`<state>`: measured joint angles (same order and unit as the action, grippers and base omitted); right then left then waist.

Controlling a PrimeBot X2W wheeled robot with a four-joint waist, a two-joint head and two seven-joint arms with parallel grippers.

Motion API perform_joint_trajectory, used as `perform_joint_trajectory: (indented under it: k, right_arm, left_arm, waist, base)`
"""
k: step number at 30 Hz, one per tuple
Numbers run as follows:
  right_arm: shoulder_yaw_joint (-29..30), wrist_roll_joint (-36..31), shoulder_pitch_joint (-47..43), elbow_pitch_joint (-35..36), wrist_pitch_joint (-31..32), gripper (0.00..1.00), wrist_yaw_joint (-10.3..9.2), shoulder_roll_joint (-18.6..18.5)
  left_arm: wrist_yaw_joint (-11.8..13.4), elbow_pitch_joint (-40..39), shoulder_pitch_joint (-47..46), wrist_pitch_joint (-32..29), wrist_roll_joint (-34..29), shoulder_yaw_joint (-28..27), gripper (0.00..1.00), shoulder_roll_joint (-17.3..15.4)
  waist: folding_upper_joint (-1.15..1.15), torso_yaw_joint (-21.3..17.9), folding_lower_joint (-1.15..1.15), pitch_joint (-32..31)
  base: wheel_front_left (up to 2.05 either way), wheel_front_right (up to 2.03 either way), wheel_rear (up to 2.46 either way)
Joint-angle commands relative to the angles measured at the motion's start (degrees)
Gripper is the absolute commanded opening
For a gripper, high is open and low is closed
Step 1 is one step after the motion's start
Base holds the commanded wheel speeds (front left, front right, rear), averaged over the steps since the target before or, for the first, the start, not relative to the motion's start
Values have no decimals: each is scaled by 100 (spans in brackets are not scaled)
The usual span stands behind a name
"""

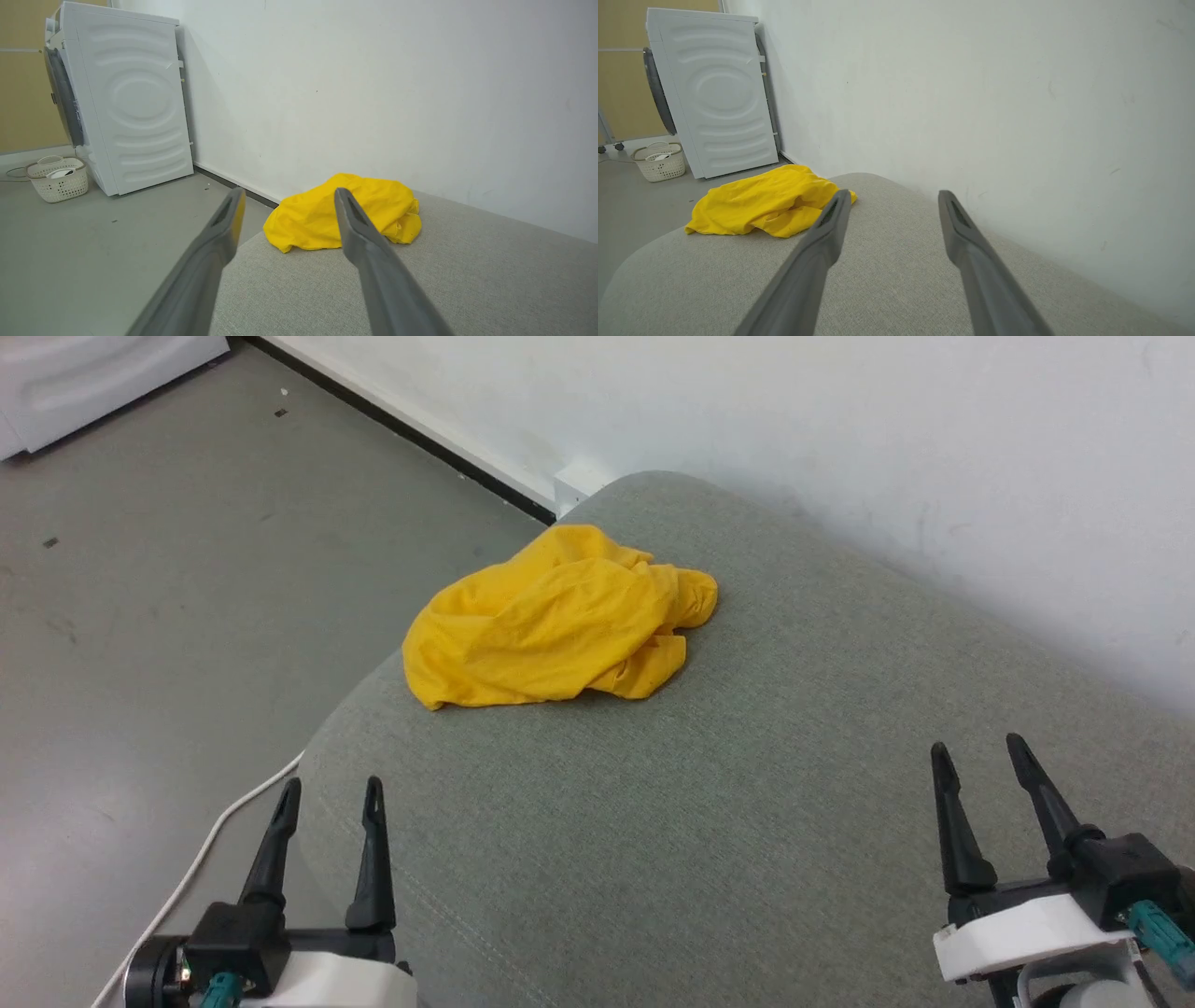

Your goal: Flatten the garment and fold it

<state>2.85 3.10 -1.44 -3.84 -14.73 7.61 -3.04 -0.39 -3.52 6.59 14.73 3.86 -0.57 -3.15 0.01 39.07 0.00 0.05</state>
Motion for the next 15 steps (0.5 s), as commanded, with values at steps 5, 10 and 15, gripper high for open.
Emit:
perform_joint_trajectory:
  k: [5,10,15]
  right_arm:
    - [-2,-66,-15,37,-27,100,-12,16]
    - [5,-209,84,121,-27,100,-12,16]
    - [27,-467,207,251,-27,100,-12,16]
  left_arm:
    - [-122,-315,-440,27,-108,46,100,-105]
    - [-391,-424,-1144,-36,-93,87,100,-476]
    - [-626,-146,-2118,-654,92,241,100,-1068]
  waist:
    - [-1,-19,0,70]
    - [-1,-71,0,298]
    - [-1,-176,0,685]
  base:
    - [0,0,0]
    - [0,0,0]
    - [0,0,0]
